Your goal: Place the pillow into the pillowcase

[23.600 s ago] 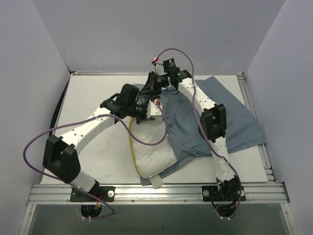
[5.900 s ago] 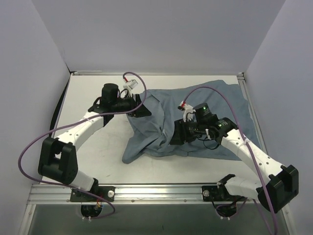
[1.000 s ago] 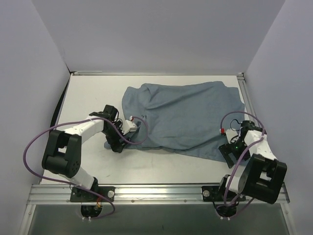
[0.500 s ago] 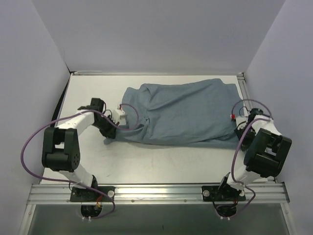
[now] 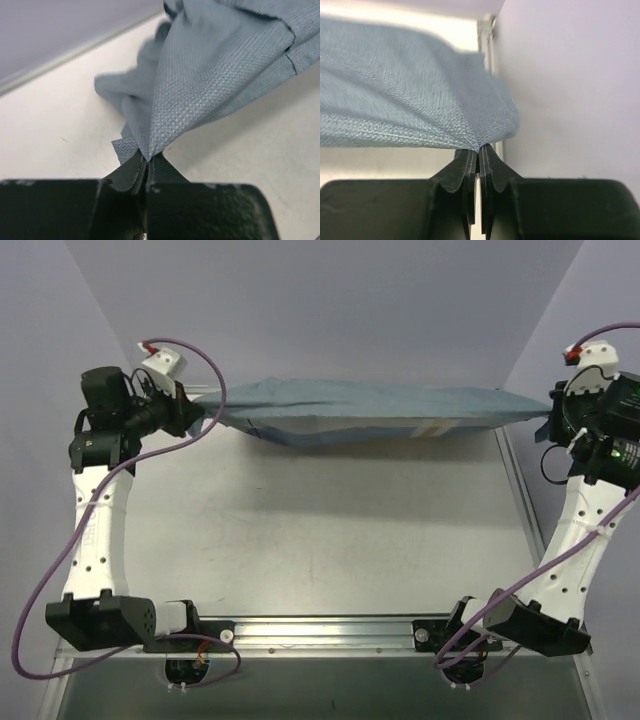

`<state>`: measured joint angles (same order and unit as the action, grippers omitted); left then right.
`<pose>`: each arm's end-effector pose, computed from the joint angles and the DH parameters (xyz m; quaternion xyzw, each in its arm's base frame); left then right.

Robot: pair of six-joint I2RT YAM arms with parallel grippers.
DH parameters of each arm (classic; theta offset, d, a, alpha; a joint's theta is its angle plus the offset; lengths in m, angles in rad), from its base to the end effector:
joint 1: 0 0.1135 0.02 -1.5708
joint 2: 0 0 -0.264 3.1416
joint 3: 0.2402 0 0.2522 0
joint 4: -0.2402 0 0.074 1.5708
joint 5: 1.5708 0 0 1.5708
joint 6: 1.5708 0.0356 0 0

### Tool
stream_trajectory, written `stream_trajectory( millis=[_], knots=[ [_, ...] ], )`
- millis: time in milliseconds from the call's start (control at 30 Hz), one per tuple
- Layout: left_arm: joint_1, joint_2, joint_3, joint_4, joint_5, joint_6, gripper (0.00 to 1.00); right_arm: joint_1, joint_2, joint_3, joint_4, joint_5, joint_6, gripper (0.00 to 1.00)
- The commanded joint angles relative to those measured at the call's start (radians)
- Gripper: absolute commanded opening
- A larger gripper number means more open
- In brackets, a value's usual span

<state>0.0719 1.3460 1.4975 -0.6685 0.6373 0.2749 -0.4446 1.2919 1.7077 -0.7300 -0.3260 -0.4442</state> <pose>0.2842 -0.0008 0.4164 0.2399 0.8007 -0.1843 0.5171 0.2303 -0.0971 0.4878 -0.0952 0.7983 -0.1308 0.5801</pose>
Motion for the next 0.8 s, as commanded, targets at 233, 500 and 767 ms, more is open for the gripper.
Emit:
stream_trajectory(
  millis=[233,500,767],
  knots=[
    [0.138,-0.139,0.286,0.260,-0.221,-0.292,0.00,-0.144,-0.004,0.366,0.093,0.039,0.108,0.00],
    [0.111,0.028,0.282,0.248,-0.156,-0.212,0.00,0.026,0.210,0.311,0.158,0.142,0.082,0.00],
    [0.042,0.485,0.339,0.255,-0.264,-0.174,0.01,0.265,0.583,0.171,0.403,0.326,0.055,0.11]
  ],
)
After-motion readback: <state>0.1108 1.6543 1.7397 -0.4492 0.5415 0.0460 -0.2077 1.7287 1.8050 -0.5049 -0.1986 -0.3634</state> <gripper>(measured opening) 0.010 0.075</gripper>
